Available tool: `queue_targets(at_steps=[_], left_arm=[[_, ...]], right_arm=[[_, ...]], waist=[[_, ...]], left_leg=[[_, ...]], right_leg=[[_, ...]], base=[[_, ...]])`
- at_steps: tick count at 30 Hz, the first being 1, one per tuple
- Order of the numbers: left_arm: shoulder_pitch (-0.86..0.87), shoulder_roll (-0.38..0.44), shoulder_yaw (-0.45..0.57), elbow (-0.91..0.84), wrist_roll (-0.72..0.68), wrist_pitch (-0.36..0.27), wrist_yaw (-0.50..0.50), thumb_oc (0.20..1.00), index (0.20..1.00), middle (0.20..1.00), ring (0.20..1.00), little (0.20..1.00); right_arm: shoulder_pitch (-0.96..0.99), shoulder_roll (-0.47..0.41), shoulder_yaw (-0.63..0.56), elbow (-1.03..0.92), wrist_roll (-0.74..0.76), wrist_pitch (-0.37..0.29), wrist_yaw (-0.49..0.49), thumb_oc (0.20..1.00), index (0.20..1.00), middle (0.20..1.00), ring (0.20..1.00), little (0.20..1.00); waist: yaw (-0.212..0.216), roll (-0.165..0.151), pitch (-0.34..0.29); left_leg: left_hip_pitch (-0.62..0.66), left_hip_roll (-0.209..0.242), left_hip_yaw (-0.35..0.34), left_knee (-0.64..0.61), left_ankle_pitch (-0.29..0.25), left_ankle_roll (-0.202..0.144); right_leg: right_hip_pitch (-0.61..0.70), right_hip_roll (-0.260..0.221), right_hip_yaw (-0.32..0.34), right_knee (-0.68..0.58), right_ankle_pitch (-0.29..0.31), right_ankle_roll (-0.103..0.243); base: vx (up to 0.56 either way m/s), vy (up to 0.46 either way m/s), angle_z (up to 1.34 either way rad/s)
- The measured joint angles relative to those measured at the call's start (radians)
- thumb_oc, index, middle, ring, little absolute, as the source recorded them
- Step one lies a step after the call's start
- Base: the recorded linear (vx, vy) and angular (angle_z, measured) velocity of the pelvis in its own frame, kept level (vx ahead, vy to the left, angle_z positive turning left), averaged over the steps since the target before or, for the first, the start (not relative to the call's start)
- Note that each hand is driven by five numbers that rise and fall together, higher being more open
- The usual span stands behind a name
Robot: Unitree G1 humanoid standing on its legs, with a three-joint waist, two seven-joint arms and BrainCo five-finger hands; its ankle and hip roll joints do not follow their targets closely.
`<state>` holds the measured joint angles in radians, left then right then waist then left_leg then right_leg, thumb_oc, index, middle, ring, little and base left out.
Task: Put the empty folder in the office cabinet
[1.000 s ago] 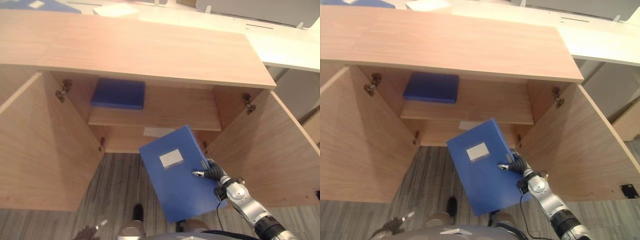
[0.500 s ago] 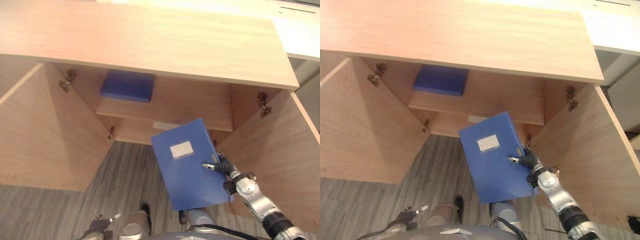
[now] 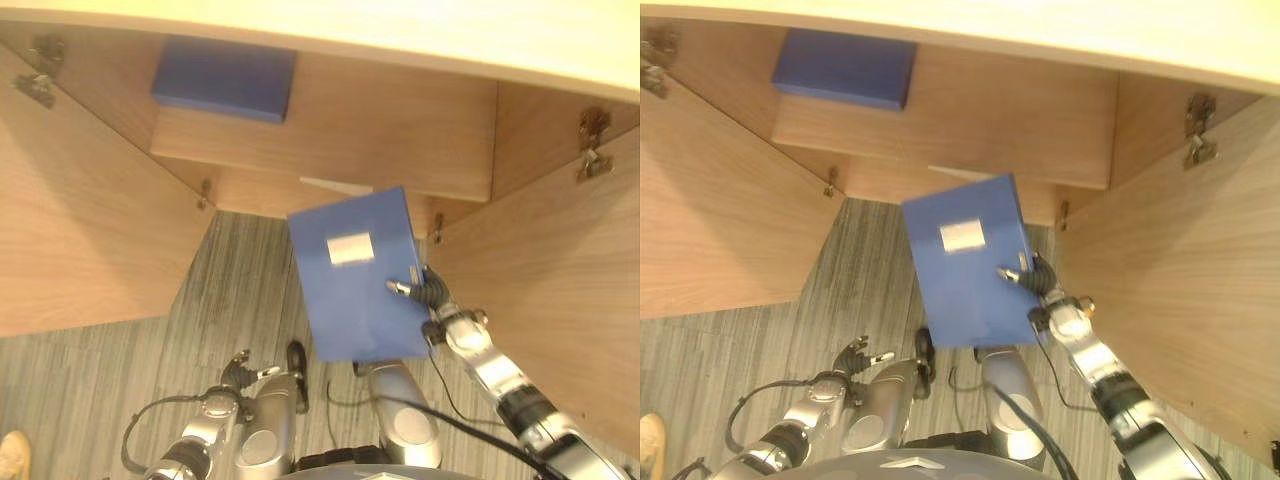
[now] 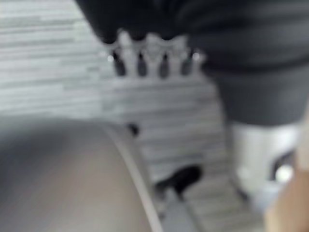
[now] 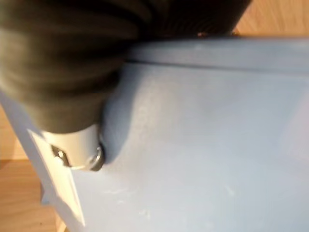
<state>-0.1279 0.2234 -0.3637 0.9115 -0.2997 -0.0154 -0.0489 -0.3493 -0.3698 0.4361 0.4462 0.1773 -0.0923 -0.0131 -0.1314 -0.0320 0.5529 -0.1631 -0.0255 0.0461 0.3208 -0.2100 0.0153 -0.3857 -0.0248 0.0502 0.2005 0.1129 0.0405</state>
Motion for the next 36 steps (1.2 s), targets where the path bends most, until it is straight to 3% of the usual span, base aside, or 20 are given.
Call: queue_targets(at_steps=[3,10,18,23,25,32,36], left_arm=[[-0.031,-0.015,-0.018,0.044,0.000,-0.006,0.005,1.000,1.000,1.000,1.000,1.000],[-0.073,-0.004,-0.056,0.067,-0.009,-0.016,0.020,1.000,1.000,1.000,1.000,1.000],[-0.075,0.005,-0.074,0.059,-0.041,-0.007,0.024,1.000,1.000,1.000,1.000,1.000],[-0.074,-0.004,-0.091,0.038,-0.048,0.004,0.021,1.000,1.000,1.000,1.000,1.000],[-0.074,-0.006,-0.107,0.022,-0.050,0.003,0.019,1.000,1.000,1.000,1.000,1.000],[-0.074,0.003,-0.107,-0.003,-0.081,-0.019,0.014,1.000,1.000,1.000,1.000,1.000],[-0.074,0.010,-0.107,-0.005,-0.090,-0.022,0.008,1.000,1.000,1.000,1.000,1.000]], right_arm=[[-0.085,0.012,0.010,0.020,0.000,0.008,-0.044,0.200,0.200,0.200,0.200,0.200],[-0.332,0.018,0.020,0.094,0.090,0.063,-0.194,0.200,0.200,0.200,0.200,0.200],[-0.504,0.006,-0.245,0.309,0.412,0.077,-0.416,0.200,0.200,0.200,0.200,0.200],[-0.606,-0.028,-0.379,0.424,0.679,0.024,-0.543,0.200,0.200,0.200,0.200,0.200],[-0.618,-0.048,-0.369,0.428,0.764,0.002,-0.549,0.200,0.200,0.200,0.200,0.200],[-0.651,-0.035,-0.359,0.436,1.025,-0.105,-0.641,0.200,0.200,0.200,0.200,0.200],[-0.704,-0.031,-0.358,0.462,1.062,-0.139,-0.682,0.200,0.200,0.200,0.200,0.200]], waist=[[0.001,0.021,0.012],[0.035,0.027,0.015],[0.060,0.038,0.016],[0.072,0.083,0.018],[0.090,0.101,0.017],[0.130,0.105,0.017],[0.137,0.107,0.016]], left_leg=[[-0.003,-0.003,0.002,0.001,-0.003,-0.002],[-0.006,-0.015,-0.014,-0.011,0.009,-0.019],[-0.085,-0.014,-0.053,0.015,0.012,-0.023],[-0.116,-0.012,-0.063,0.029,0.014,-0.027],[-0.131,-0.011,-0.069,0.034,0.016,-0.030],[-0.181,-0.015,-0.079,0.083,0.004,-0.034],[-0.210,-0.015,-0.082,0.119,-0.012,-0.036]], right_leg=[[-0.022,-0.005,-0.003,0.041,-0.003,-0.039],[-0.064,-0.019,-0.010,0.099,-0.029,-0.052],[-0.130,-0.027,-0.041,0.136,-0.051,-0.053],[-0.157,-0.029,-0.058,0.140,-0.051,-0.058],[-0.171,-0.031,-0.063,0.146,-0.051,-0.062],[-0.212,-0.033,-0.067,0.186,-0.064,-0.073],[-0.230,-0.034,-0.067,0.208,-0.075,-0.072]], base=[[0.04,-0.026,0.01],[0.05,-0.062,0.09],[0.08,-0.062,0.15],[0.05,-0.045,0.04],[0.05,-0.066,0.08],[0.07,-0.028,0.06],[0.07,-0.050,0.02]])
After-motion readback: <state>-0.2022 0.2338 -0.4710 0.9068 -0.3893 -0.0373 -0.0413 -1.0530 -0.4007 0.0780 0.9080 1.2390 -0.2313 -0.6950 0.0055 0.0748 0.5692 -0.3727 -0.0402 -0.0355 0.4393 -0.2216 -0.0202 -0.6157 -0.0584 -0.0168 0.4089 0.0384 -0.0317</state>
